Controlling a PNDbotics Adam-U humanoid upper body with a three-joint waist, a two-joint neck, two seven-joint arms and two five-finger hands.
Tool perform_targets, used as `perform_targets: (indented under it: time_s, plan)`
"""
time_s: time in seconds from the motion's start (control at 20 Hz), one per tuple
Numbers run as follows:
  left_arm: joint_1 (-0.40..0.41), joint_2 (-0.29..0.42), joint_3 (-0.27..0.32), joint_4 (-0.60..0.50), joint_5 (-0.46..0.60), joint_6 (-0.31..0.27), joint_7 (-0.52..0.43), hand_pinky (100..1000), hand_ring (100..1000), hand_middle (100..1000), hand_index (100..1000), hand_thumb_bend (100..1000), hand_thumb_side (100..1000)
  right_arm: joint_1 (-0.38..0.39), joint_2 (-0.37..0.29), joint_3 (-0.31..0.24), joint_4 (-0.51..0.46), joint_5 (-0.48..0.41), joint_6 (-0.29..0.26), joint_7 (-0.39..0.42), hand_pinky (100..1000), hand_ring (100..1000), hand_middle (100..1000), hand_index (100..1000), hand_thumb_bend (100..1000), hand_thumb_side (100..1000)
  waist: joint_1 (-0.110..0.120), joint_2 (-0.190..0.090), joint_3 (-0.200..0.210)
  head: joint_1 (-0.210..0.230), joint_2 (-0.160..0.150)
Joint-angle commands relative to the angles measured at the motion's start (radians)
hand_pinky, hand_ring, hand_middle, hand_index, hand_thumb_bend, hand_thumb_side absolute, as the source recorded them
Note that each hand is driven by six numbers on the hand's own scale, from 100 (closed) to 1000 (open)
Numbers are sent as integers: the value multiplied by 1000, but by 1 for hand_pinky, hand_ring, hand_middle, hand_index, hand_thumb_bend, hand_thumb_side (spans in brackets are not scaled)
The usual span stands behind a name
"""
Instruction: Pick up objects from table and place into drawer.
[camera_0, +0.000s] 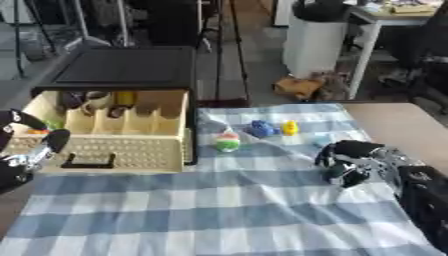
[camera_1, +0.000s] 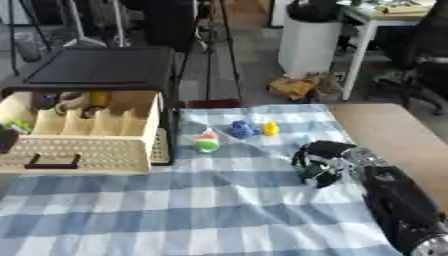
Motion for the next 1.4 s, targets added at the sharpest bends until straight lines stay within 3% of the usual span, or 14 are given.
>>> perform_targets:
  time_s: [0.05,0.7,1.4]
  plan:
    - [-6,25,13,-19,-5,1,2,247,100,105,691,481,1000,-12,-45,-8,-28,4,-7,15,778,837,877,916,100,338,0,-9,-2,0,-5]
    - [3,36,11,-19,-10,2,0,247,100,104,690,480,1000,41,-141,43,-163,-176,-55,166,821,880,924,941,100,366,-20,-16,-8,9,4]
    - [2,34,13,-19,-8,1,3,248,100,104,690,479,1000,83,-118,37,-119,-152,-39,167,798,856,912,933,100,348,-14,-9,-7,7,-3]
